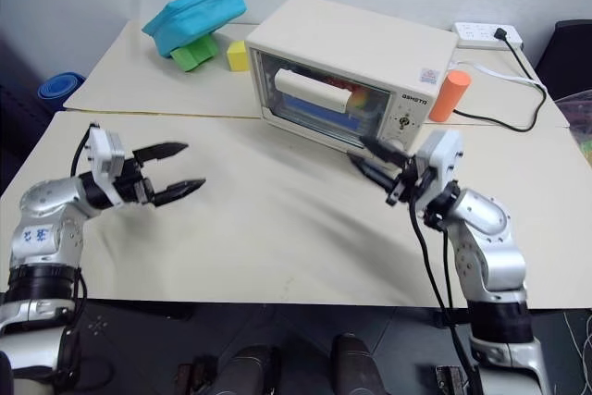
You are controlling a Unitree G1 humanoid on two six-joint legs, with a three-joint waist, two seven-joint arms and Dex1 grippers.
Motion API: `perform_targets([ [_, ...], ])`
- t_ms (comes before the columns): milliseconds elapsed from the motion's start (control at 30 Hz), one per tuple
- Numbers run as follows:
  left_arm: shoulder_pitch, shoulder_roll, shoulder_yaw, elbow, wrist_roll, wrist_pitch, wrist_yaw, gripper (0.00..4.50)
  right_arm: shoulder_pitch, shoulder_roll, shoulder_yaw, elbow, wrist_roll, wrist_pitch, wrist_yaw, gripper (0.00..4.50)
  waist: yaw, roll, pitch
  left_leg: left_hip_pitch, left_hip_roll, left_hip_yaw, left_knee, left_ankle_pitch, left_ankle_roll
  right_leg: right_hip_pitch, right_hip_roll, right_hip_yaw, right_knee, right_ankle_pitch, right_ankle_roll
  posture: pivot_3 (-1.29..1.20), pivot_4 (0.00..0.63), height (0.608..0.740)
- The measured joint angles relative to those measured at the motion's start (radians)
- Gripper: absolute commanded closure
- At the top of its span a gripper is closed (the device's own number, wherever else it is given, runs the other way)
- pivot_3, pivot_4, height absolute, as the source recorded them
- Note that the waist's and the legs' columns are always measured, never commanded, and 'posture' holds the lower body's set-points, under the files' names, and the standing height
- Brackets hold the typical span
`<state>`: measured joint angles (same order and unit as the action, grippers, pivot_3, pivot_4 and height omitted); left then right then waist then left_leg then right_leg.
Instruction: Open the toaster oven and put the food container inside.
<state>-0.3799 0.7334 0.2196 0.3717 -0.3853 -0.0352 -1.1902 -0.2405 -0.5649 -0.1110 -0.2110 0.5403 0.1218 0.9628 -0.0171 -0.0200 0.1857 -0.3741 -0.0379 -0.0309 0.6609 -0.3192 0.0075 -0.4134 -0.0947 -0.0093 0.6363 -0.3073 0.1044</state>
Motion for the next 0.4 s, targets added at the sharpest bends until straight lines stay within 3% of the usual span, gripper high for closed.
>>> perform_targets([
  [100, 0.165, 0.035, 0.047, -0.003, 0.018, -0.047, 0.003, 0.00, 0.125, -0.061, -0.001, -0.008, -0.013, -0.026, 0.098, 0.94, -0.005, 0.000, 0.000, 0.000, 0.000, 0.000, 0.001, -0.001, 0.001, 0.001, -0.001, 0.000, -0.006, 0.000, 0.000, 0.00, 0.150, 0.740],
  [200, 0.230, 0.035, 0.077, -0.066, 0.018, -0.073, 0.036, 0.00, 0.145, -0.082, 0.001, -0.004, -0.041, -0.095, 0.162, 0.01, -0.002, 0.001, 0.000, 0.002, 0.001, -0.001, 0.002, -0.003, 0.006, 0.005, -0.002, 0.000, -0.009, 0.001, 0.002, 0.00, 0.150, 0.740],
  [400, 0.356, 0.008, 0.123, -0.233, 0.017, -0.077, 0.129, 0.00, 0.217, -0.098, -0.016, 0.109, -0.079, -0.206, 0.225, 0.01, 0.017, 0.003, 0.002, 0.004, 0.001, -0.001, 0.001, -0.003, 0.005, 0.007, -0.002, 0.000, -0.009, 0.001, 0.002, 0.00, 0.150, 0.740],
])
